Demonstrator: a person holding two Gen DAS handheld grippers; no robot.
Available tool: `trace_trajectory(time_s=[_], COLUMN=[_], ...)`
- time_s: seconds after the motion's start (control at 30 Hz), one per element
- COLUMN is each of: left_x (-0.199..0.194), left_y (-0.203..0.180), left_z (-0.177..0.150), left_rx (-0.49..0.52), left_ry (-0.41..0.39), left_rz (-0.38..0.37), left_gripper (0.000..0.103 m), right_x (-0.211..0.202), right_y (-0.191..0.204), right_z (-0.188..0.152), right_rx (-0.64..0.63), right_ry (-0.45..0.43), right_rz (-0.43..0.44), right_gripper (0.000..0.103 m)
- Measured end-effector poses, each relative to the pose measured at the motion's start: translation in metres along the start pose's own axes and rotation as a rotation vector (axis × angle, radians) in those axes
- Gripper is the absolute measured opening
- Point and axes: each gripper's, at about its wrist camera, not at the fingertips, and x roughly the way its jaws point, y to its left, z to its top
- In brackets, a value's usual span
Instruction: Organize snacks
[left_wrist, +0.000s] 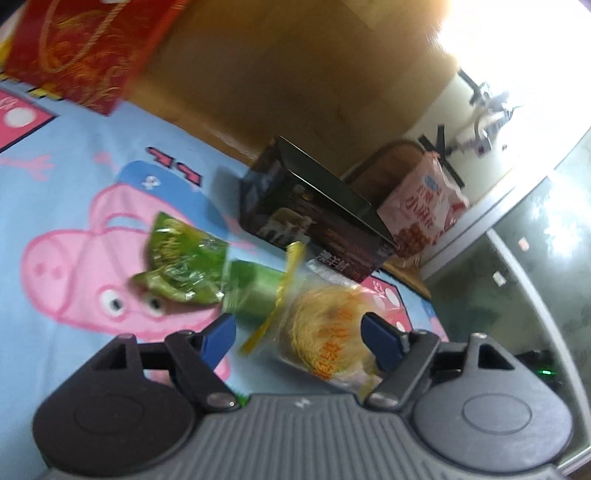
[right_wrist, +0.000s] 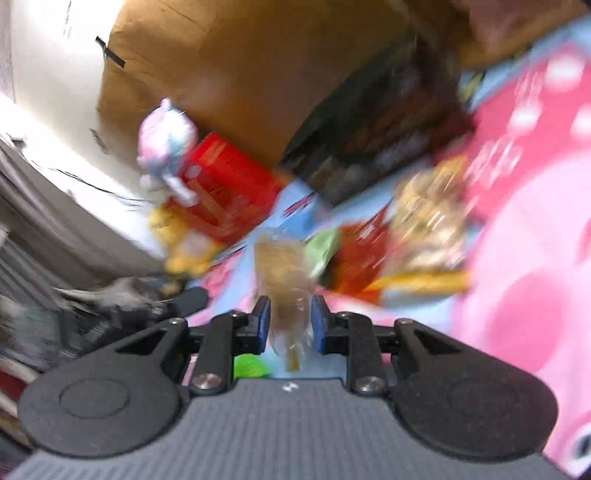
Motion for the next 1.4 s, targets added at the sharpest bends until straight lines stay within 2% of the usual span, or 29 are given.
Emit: trace_trajectory(time_s=[0.07,0.2,0.37,0.4,0.43,0.5,0.57,0.67,0.8,0.87,0.9,0.93,0.97,1.0,1.1,1.23,1.4], left_x=[0.011,0.03,0.023,0.02,0.018,0.018,0.019,0.015,0.016,0.021,0.02,0.021,0.021,0.021,0.013,-0.003,0.022], left_y=[-0.006,-0.013,-0.001,0.002,0.006,0.012,0.017,0.016,0.014,0.015,0.014,0.013,0.013,0.012,0.001,-0.022,-0.055], left_z=[0.004,0.008,0.002,0.0,-0.001,-0.005,-0.01,-0.011,-0.01,-0.013,-0.014,-0.015,-0.016,-0.016,-0.011,0.012,0.06], left_rx=[0.027,0.082,0.053,0.046,0.038,0.028,0.025,0.046,0.075,0.089,0.097,0.096,0.084,0.07,0.085,0.132,0.201], left_ry=[0.012,0.034,0.025,0.024,0.028,0.053,0.071,0.069,0.081,0.09,0.082,0.085,0.094,0.098,0.075,0.0,-0.082], left_rz=[0.007,0.063,0.061,0.063,0.06,0.056,0.065,0.06,0.042,0.041,0.042,0.038,0.02,0.007,0.024,-0.014,-0.028], left_gripper=[0.08,0.08,0.08,0.08,0.079,0.072,0.069,0.07,0.07,0.069,0.067,0.064,0.057,0.057,0.057,0.057,0.06], right_x=[-0.006,0.003,0.026,0.031,0.03,0.04,0.035,0.02,0.019,0.033,0.04,0.046,0.049,0.05,0.043,0.027,0.029], right_y=[0.018,0.035,0.06,0.064,0.066,0.072,0.07,0.063,0.052,0.049,0.049,0.049,0.051,0.055,0.067,0.073,0.073], right_z=[-0.005,-0.02,-0.042,-0.046,-0.053,-0.059,-0.061,-0.059,-0.053,-0.056,-0.058,-0.059,-0.059,-0.058,-0.051,-0.018,0.035], right_rx=[-0.131,-0.321,-0.591,-0.628,-0.671,-0.729,-0.732,-0.671,-0.507,-0.461,-0.457,-0.453,-0.446,-0.446,-0.459,-0.454,-0.495], right_ry=[-0.044,-0.046,-0.003,0.009,0.013,0.025,0.031,0.049,0.155,0.192,0.208,0.206,0.211,0.216,0.182,0.086,-0.025], right_rz=[-0.052,-0.092,-0.137,-0.144,-0.161,-0.198,-0.192,-0.159,-0.048,-0.056,-0.074,-0.066,-0.058,-0.045,-0.004,0.035,-0.018], right_gripper=[0.038,0.057,0.059,0.062,0.065,0.064,0.064,0.064,0.063,0.061,0.047,0.043,0.035,0.029,0.029,0.029,0.029])
